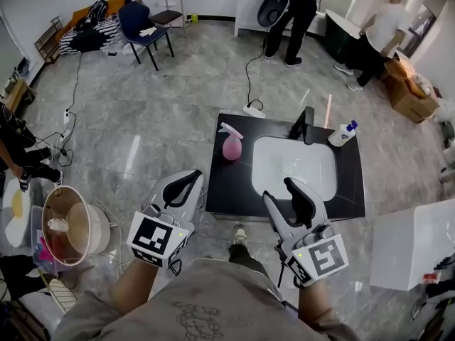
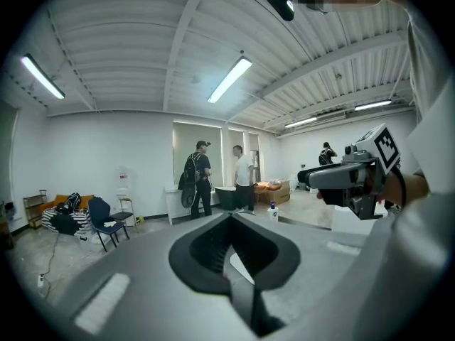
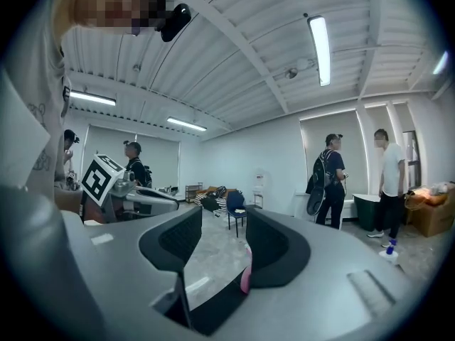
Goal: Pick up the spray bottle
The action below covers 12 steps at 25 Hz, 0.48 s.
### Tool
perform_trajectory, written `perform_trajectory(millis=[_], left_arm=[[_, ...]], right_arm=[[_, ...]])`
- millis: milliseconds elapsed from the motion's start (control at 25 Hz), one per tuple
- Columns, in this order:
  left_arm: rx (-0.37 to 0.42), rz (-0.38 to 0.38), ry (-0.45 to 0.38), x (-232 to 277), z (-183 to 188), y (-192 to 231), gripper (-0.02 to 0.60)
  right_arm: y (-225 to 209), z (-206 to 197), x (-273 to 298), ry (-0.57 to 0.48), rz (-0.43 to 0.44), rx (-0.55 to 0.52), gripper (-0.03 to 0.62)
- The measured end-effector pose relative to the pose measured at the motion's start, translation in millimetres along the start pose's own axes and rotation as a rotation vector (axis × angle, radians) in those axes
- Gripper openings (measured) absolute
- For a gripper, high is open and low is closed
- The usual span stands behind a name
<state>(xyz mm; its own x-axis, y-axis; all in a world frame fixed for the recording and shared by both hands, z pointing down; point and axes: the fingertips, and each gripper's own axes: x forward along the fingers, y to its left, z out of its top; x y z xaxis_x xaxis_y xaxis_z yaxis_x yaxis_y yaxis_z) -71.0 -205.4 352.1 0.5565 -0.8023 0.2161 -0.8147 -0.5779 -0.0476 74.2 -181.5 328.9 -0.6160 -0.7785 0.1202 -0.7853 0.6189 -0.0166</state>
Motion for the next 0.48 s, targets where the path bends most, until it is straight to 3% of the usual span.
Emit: perform_trajectory(millis=[480], left_arm=[[0.011,0.136,0.043,70.7,13.3,4.4,0.0]], right_arm=[[-71.0,-8.6,46.5,0.031,0.198,-0.01,0.246]])
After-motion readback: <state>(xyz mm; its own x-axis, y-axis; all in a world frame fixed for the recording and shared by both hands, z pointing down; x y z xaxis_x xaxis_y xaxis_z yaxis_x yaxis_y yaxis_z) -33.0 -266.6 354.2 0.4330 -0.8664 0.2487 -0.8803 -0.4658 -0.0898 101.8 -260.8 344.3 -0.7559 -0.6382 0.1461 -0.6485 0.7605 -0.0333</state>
